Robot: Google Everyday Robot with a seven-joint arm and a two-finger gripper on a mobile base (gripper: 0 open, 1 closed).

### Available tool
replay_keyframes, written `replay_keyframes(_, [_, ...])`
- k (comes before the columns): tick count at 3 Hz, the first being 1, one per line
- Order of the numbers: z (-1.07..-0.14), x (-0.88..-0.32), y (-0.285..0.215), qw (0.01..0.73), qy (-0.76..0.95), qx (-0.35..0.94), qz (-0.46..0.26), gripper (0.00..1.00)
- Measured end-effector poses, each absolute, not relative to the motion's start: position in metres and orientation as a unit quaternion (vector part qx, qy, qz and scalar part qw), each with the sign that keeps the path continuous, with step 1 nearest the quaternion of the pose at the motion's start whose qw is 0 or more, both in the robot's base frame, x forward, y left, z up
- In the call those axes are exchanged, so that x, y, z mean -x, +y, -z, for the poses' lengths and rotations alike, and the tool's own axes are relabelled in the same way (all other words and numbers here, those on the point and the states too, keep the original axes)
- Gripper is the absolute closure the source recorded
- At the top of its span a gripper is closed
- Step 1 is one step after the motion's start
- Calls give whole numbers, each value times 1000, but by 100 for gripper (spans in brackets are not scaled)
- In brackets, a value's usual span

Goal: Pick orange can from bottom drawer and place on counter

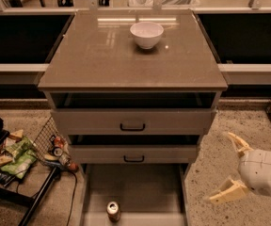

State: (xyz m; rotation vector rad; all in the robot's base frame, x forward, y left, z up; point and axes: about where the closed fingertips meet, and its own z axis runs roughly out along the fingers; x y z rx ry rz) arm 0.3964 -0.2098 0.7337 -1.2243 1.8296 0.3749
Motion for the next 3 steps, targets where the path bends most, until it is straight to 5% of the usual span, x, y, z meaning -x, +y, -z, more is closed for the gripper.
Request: replay_keyframes(3, [-593, -410, -103, 469, 684, 520, -203, 0])
